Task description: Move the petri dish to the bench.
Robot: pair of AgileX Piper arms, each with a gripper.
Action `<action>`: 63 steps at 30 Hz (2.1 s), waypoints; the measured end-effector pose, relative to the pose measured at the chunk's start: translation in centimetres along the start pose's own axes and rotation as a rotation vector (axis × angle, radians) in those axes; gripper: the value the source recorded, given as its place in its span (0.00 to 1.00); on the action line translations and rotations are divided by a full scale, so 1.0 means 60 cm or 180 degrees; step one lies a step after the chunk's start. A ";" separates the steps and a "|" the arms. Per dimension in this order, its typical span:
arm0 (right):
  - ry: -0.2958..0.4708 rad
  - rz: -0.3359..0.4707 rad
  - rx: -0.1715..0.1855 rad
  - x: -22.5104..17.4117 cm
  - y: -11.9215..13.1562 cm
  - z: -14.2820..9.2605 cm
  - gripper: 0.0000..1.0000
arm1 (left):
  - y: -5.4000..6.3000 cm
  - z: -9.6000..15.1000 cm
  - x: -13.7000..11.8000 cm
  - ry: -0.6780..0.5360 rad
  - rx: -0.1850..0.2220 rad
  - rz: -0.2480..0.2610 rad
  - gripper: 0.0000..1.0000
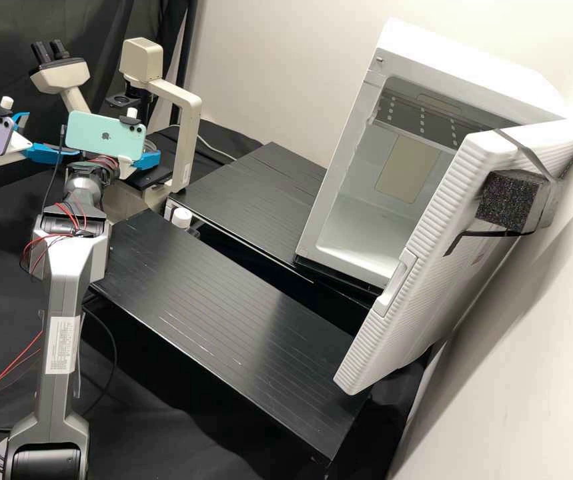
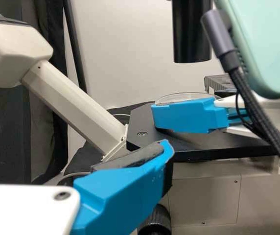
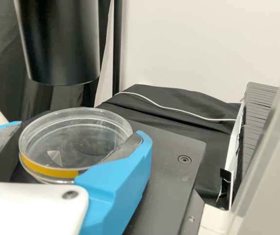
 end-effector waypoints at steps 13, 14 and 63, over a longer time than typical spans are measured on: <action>0.0048 0.0030 0.0014 -0.009 0.004 0.009 0.00 | 0.000 0.000 0.000 0.0000 0.0000 0.0000 1.00; 0.0069 0.0044 0.0014 -0.013 0.006 0.011 0.00 | 0.000 0.000 0.000 0.0000 0.0000 0.0000 1.00; -0.0334 0.1501 -0.0111 -0.448 0.083 0.324 0.00 | 0.000 0.000 0.000 0.0000 0.0000 0.0000 1.00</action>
